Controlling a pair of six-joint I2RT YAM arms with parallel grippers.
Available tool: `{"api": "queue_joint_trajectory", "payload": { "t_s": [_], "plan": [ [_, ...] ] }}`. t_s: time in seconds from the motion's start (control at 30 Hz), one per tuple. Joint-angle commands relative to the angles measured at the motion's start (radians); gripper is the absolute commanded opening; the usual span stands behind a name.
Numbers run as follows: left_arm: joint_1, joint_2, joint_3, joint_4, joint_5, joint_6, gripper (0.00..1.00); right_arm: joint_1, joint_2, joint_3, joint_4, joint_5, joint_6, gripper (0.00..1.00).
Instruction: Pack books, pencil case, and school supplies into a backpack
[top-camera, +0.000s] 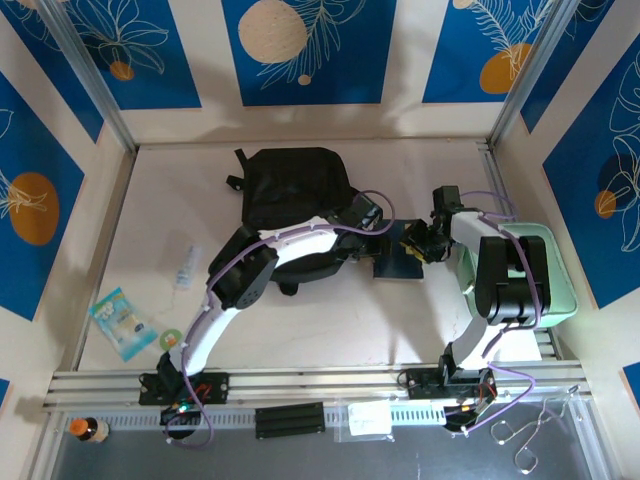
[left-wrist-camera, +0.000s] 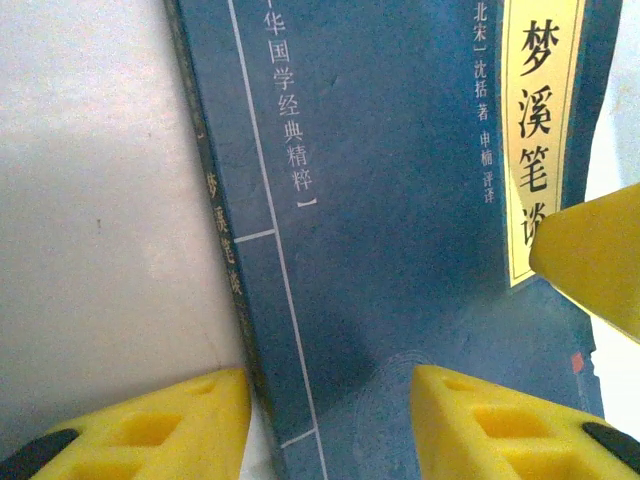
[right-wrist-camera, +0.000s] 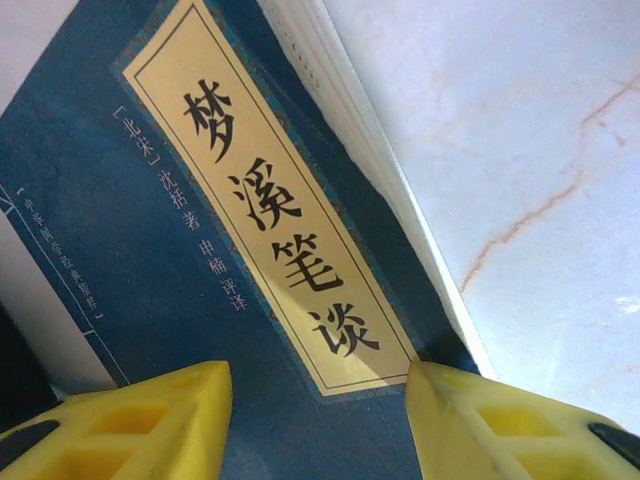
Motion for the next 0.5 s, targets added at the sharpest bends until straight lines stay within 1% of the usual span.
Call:
{"api": "queue_joint_trajectory", "payload": {
  "t_s": [0.0, 0.13, 0.27, 0.4, 0.47],
  "plan": [
    [0.017, 0.056, 0.020, -0.057, -0.031, -0.028, 0.44, 0.001, 0.036, -0.002, -0.026, -0.068, -0.008, 0.51],
    [0.018, 0.065, 0.025, -0.047, -0.006, -0.041, 0.40, -0.002, 0.036, -0.009, -0.012, -0.104, 0.001, 0.51],
    [0.021, 0.062, 0.028, -0.040, 0.003, -0.051, 0.40, -0.008, 0.038, -0.013, -0.001, -0.122, 0.010, 0.51],
    [0.030, 0.064, 0.018, 0.038, 0.092, -0.088, 0.38, -0.014, 0.044, -0.019, 0.006, -0.144, 0.017, 0.50],
    [0.030, 0.063, 0.018, 0.058, 0.118, -0.095, 0.38, -0.022, 0.049, -0.021, 0.014, -0.167, 0.020, 0.50]
  ]
}}
